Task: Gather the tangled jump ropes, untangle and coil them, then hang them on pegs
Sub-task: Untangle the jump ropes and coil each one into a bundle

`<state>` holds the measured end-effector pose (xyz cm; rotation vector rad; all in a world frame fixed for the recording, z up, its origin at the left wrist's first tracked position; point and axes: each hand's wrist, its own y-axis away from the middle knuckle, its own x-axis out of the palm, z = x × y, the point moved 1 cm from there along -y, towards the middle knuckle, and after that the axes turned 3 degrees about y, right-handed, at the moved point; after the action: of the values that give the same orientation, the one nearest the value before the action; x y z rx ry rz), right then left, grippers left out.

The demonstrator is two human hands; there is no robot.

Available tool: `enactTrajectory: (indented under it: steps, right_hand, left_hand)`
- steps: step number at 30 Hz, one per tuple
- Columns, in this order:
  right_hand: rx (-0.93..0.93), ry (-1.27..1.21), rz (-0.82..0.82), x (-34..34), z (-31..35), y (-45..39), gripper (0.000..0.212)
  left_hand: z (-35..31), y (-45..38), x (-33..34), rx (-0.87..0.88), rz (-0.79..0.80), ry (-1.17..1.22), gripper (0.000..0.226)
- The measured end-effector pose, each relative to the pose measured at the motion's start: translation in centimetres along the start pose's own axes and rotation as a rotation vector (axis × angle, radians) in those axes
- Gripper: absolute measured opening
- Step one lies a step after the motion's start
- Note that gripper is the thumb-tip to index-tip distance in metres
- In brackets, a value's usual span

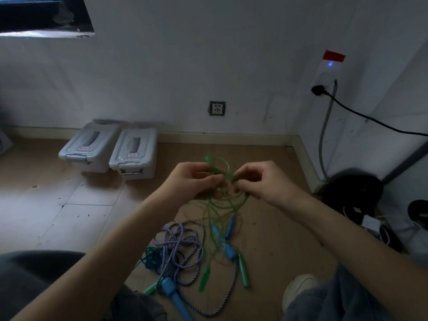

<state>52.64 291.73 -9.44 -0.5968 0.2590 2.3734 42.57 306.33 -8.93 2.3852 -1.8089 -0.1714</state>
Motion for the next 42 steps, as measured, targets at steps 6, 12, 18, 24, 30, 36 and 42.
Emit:
enactTrajectory:
  steps: [6,12,18,24,30,36,42]
  right_hand:
    - [-0.126,0.41,-0.153,-0.3,0.0,-0.3,0.005]
    - [0.176,-0.459,-0.333,-3.6,-0.2,-1.0,0.018]
    - [0.235,-0.825,-0.11,-2.9,-0.4,-0.6,0.019]
    - [0.187,-0.625,-0.118,-2.3,-0.7,-0.8,0.014]
    - [0.118,-0.522,-0.09,-1.2,-0.2,-0.3,0.012]
    - [0.044,-0.481,-0.004,-0.1,0.3,0.2,0.004]
    - [-0.032,-0.132,-0.106,-1.0,-0.2,-0.4,0.01]
  left_hand:
    - [0.8,-1.0,-0.8,0.059,-0.196,-0.107,0.007]
    - [1.3,-1.3,-3.0,0.106,-0.333,-0.261,0.03]
    - [0.0,-1.6,-3.0,-0.157,0.053,0.564,0.016]
    - [0.3,-1.0,-4.0,-0.046,-0.099,0.147,0.014]
    - [0.8,-1.3,-1.8,0.098,-0.219,-0.405,0.031]
    - [0.5,-0.2,0.7,-0.036,-0.01,-0.253,0.022]
    - [-0.4,-0.3,0.2,-0.021,-0.091,-0.025,0.015]
